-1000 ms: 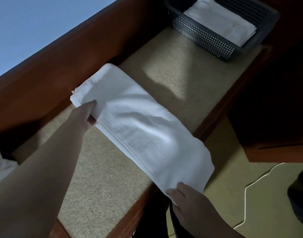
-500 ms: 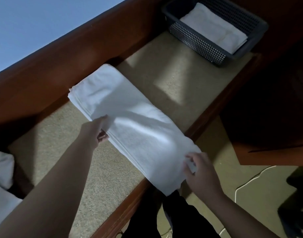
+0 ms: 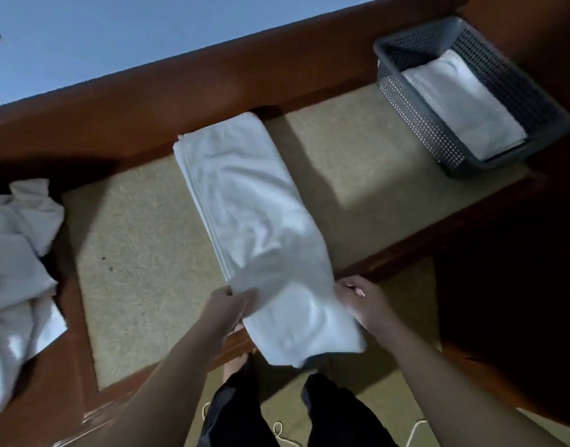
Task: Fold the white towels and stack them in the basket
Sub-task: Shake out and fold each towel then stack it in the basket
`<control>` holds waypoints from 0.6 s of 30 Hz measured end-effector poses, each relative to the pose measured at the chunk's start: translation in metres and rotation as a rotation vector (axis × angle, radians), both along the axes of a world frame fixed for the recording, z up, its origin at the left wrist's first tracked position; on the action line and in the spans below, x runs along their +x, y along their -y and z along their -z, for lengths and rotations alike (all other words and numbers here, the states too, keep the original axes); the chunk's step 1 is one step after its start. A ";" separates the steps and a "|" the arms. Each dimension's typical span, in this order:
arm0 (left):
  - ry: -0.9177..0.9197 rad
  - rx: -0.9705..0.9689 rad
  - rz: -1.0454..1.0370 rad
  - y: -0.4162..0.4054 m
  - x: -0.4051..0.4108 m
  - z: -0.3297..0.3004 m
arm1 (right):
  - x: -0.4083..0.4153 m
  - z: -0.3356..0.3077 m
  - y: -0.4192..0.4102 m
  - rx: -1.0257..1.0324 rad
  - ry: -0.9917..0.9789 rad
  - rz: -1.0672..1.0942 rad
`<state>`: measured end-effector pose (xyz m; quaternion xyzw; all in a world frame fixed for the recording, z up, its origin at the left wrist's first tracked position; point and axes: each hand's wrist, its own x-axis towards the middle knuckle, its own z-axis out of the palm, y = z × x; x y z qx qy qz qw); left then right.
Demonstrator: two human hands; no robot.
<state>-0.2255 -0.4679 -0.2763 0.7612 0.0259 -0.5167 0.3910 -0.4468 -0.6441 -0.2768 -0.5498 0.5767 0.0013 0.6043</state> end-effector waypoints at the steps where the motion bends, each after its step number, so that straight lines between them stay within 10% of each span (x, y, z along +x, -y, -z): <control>1: 0.007 -0.008 0.020 -0.003 -0.011 0.002 | 0.001 -0.003 0.005 -0.014 0.005 -0.031; 10: 0.200 0.131 -0.030 -0.016 -0.065 0.009 | 0.053 -0.004 0.057 -0.266 -0.127 -0.456; 18: 0.189 0.066 -0.051 -0.019 -0.102 0.009 | 0.050 0.012 0.076 -0.048 -0.013 -0.214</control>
